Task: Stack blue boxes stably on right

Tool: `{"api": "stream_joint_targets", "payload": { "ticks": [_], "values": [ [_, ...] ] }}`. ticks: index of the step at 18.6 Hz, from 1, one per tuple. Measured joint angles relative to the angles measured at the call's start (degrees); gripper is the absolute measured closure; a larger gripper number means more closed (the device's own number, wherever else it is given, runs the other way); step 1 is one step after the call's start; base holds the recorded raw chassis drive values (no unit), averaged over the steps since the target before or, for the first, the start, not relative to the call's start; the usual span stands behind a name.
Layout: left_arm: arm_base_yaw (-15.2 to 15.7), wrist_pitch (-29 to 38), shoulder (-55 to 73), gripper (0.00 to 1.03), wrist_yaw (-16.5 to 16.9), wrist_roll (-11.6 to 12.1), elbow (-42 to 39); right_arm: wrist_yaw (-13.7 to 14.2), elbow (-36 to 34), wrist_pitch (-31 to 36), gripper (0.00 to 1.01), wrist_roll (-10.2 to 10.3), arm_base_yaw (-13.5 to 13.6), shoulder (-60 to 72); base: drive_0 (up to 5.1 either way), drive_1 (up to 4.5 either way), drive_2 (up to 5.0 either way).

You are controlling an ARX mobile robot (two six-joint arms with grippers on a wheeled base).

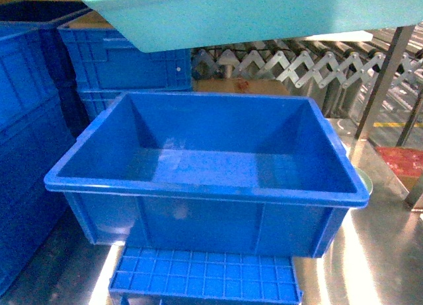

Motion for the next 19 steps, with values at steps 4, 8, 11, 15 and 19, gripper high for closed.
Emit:
{"api": "stream_joint_targets", "payload": {
  "ticks": [4,8,11,15,19],
  "values": [
    [0.0,-0.3,0.4,1.01,0.0,0.0,0.0,0.0,0.0,-0.4,0.94,0.0,0.0,0.4,-0.1,1.96,-2.1],
    [0.0,0.0,0.4,1.01,0.0,0.0,-0.1,-0.1,0.0,-0.1,0.94,0.0,0.0,0.3,0.0,0.00,0.0],
    [1.0,-2.9,0.4,1.01,1.5,0.4,-0.6,-0.8,-1.5,-1.1,0.94,0.0,-0.1,0.3,0.0,0.00,0.0],
    [2.6,-5.7,3.1,1.01,3.5,1.5,-2.2,-2.1,-3.8,-5.8,0.94,1.6,0.4,2.4,0.0,0.00,0.0],
    [4.7,-8.6,9.6,1.01,5.4,5.1,-1.6,-2.4,-4.2,-7.0,0.94,3.0,1.4,8.7,0.0,0.00,0.0]
  ]
}}
